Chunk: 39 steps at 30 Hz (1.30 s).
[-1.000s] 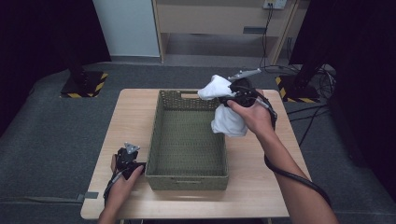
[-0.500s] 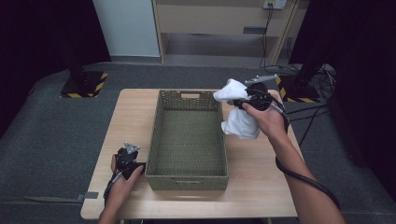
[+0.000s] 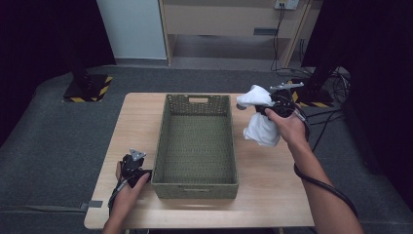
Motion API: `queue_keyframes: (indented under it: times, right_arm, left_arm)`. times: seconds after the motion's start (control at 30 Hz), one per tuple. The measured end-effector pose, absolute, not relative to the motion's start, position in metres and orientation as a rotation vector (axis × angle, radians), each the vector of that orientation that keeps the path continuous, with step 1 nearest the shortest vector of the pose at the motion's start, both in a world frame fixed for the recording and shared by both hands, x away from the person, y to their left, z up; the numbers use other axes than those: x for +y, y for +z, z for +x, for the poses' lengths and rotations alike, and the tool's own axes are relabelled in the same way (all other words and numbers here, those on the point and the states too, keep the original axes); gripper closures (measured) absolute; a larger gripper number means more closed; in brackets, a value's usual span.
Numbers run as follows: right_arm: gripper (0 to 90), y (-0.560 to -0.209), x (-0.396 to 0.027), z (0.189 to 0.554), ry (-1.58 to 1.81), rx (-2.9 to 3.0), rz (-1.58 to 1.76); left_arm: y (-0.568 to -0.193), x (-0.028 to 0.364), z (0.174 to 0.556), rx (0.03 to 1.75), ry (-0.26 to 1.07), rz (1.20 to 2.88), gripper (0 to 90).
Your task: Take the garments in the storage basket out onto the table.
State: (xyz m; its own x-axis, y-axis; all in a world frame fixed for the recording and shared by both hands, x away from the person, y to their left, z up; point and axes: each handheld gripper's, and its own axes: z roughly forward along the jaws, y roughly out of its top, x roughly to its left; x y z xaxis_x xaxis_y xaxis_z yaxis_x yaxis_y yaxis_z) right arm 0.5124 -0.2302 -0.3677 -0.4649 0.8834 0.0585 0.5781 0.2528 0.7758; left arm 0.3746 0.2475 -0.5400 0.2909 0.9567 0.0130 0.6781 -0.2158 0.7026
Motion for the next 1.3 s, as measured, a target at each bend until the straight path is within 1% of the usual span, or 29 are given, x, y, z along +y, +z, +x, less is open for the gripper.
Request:
queue_keyframes:
  times: [0.53, 1.1, 1.3]
  right_arm:
    - [56.9, -0.398, -0.250, 0.522, 1.039, 2.134, 1.430]
    - [56.7, -0.452, -0.245, 0.556, 0.960, 2.201, 1.515]
    - [56.6, -0.464, -0.243, 0.565, 0.923, 2.222, 1.522]
  left_arm:
    - [-0.540, 0.247, 0.375, 1.456, 0.612, 1.975, 0.0]
    - [-0.540, 0.247, 0.375, 1.456, 0.611, 1.975, 0.0]
    - [-0.540, 0.247, 0.375, 1.457, 0.611, 1.976, 0.0]
